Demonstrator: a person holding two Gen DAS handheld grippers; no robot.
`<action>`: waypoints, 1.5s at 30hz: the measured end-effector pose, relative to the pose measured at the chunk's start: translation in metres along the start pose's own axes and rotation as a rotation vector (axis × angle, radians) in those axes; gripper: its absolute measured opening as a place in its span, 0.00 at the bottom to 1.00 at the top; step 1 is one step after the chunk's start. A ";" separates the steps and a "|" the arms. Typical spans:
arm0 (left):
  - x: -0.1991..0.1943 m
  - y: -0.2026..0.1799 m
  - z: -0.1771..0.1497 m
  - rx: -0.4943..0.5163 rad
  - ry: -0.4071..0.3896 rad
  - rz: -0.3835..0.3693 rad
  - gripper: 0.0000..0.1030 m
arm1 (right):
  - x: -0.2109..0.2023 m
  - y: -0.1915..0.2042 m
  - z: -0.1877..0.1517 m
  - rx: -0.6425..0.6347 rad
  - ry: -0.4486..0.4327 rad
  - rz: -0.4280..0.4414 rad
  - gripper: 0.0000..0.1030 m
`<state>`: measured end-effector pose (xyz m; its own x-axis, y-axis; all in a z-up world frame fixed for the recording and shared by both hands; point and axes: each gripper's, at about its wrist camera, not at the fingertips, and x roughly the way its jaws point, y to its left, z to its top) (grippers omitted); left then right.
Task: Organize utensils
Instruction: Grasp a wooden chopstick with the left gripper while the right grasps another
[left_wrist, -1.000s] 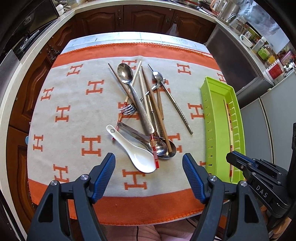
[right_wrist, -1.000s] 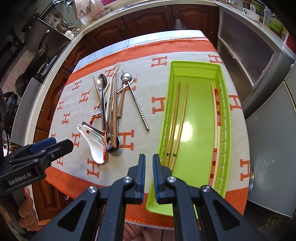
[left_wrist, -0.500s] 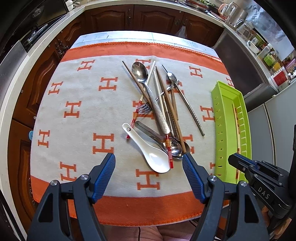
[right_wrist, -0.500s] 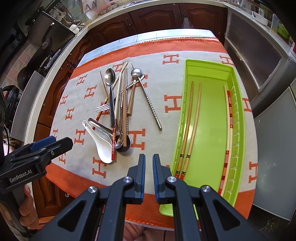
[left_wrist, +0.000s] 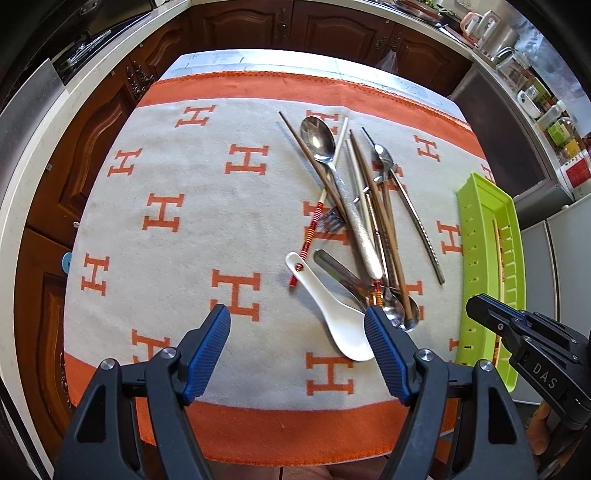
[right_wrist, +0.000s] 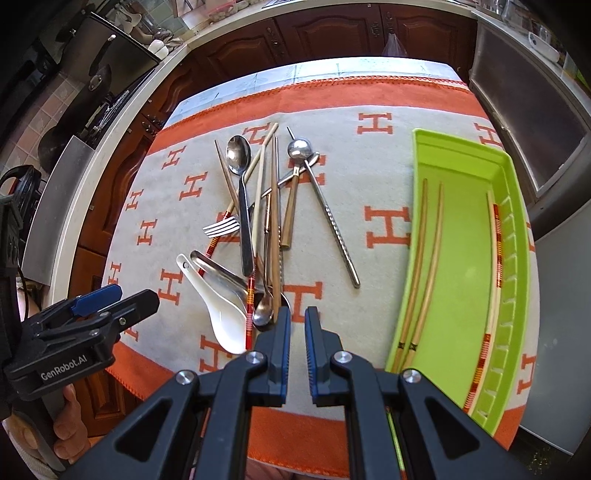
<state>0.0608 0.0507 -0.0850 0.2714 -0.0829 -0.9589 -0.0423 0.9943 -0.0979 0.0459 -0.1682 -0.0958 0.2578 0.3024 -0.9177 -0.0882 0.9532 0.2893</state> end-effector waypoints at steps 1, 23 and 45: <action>0.002 0.002 0.002 -0.002 0.000 0.004 0.71 | 0.002 0.001 0.002 -0.001 0.002 0.000 0.08; 0.055 0.045 0.063 -0.105 0.021 -0.117 0.71 | 0.059 -0.021 0.056 0.020 0.017 -0.049 0.07; 0.109 0.014 0.117 -0.145 0.037 -0.216 0.33 | 0.094 0.015 0.075 -0.112 0.056 0.063 0.08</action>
<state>0.2019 0.0635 -0.1598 0.2541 -0.2970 -0.9204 -0.1248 0.9336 -0.3358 0.1413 -0.1247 -0.1566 0.1948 0.3579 -0.9132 -0.2099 0.9247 0.3177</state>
